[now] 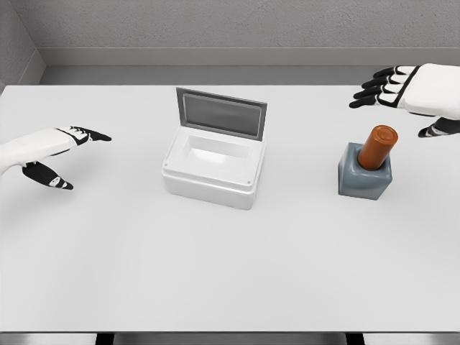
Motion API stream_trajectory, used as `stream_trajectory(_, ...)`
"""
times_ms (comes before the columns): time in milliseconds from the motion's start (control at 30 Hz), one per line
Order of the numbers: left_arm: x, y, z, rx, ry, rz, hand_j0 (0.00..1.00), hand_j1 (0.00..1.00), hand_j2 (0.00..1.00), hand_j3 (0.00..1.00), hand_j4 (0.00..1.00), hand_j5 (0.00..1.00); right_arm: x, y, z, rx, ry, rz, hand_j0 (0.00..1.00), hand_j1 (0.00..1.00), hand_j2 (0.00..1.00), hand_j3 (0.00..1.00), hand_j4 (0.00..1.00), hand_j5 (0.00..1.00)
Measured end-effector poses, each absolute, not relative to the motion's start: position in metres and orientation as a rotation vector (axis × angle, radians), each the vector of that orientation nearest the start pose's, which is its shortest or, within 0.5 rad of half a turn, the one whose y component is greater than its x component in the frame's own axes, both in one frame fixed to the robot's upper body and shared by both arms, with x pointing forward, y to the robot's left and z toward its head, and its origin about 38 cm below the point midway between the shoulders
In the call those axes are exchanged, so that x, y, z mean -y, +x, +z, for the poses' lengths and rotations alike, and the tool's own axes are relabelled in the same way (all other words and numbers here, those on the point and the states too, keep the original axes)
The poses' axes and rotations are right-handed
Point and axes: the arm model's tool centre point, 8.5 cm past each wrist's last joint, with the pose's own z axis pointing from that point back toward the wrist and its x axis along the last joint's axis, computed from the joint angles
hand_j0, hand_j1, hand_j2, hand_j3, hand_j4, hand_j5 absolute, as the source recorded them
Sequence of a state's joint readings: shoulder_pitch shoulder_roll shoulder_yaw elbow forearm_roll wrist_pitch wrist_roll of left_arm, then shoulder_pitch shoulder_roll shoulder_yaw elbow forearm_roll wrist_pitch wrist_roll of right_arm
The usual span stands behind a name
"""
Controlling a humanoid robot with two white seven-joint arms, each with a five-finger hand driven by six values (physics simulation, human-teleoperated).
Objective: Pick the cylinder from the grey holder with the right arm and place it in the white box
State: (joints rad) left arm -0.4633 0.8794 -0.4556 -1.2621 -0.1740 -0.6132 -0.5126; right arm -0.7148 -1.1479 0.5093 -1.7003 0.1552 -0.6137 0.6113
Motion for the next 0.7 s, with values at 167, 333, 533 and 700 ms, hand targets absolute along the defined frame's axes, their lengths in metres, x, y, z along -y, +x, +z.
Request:
stream_trajectory(167,-0.395,0.423,0.185,1.391,0.317,-1.712,1.00,1.00,1.00,1.00,1.00,1.00,0.346,0.386,0.351,-1.919,0.767,-2.924,1.00,1.00,1.00,1.00,1.00,1.00)
stream_trajectory(333,-0.381,0.436,0.212,1.426,0.343,-1.776,1.00,1.00,1.00,1.00,1.00,1.00,0.355,0.385,0.356,-1.917,0.810,-2.934,1.00,1.00,1.00,1.00,1.00,1.00)
stream_trajectory(533,-0.378,0.437,0.198,1.543,0.055,-1.488,1.00,1.00,1.00,1.00,1.00,1.00,0.355,0.385,0.337,-1.872,0.747,-3.006,1.00,1.00,1.00,1.00,1.00,1.00)
stream_trajectory(700,-0.379,0.439,0.175,1.596,-0.071,-1.251,1.00,1.00,1.00,1.00,1.00,1.00,0.351,0.385,0.322,-1.833,0.700,-3.048,1.00,1.00,1.00,1.00,1.00,1.00)
